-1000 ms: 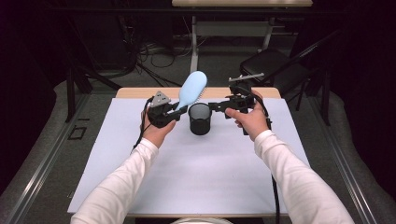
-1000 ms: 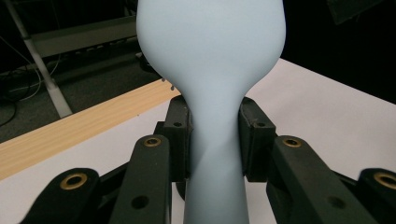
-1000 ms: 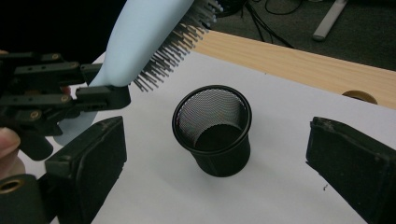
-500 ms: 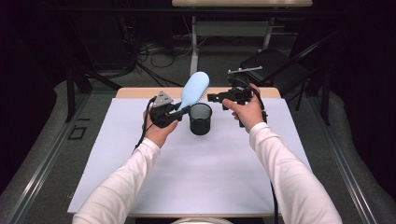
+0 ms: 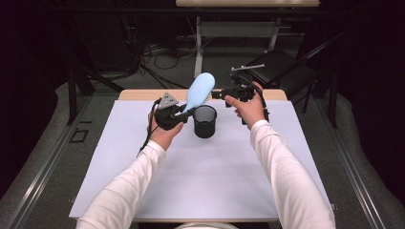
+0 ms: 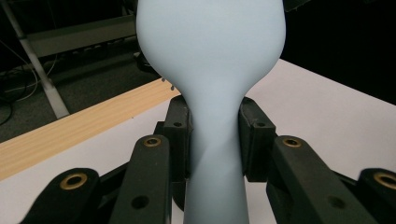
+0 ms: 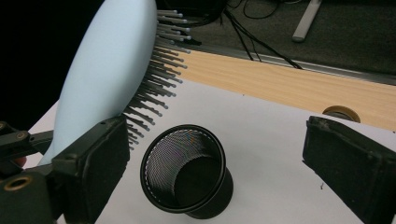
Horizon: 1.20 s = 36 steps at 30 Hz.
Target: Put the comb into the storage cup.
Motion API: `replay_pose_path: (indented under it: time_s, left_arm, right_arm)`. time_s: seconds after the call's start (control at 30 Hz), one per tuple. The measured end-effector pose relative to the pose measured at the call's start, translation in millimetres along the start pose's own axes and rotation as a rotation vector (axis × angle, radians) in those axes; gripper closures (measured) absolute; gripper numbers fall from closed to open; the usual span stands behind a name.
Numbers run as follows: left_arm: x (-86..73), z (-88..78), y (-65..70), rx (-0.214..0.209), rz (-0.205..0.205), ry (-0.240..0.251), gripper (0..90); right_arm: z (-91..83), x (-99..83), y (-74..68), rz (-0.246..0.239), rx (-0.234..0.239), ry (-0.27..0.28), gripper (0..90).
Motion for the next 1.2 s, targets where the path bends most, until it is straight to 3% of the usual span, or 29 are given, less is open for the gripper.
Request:
replay_pose_path:
  time_s: [0.23, 0.37, 0.47, 0.67, 1.2]
  left_arm:
    - [-1.9, 2.1, -4.5, 0.007, -0.012, 0.0, 69.2]
    - [-3.0, 4.3, -4.0, 0.006, -0.014, -0.002, 69.2]
    - [-3.3, 6.2, -2.3, 0.002, -0.012, -0.001, 69.1]
    - [-2.4, 6.4, -0.5, -0.004, -0.011, 0.005, 69.2]
    - [-1.2, 7.4, 5.7, -0.028, -0.006, 0.015, 69.2]
  right_arm:
    - [5.7, 2.6, 10.3, 0.021, -0.007, -0.008, 7.0]
    - [5.0, 5.1, 11.3, 0.041, 0.013, 0.0, 7.0]
    - [1.8, 10.1, 7.3, 0.074, 0.067, 0.031, 7.0]
    - [2.3, 12.5, -0.9, 0.121, 0.122, 0.039, 7.0]
    - [12.9, 10.9, -19.3, 0.132, 0.192, 0.042, 6.9]
Point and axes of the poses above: each handheld gripper's, and its own axes: z roughly forward along the jaws, x roughly out of its top, y roughly to its right, the point moved 8 cm from there along z, roughly forward along the jaws, and after that the axes turned 4 degrees about -x, right-handed, at the moved point
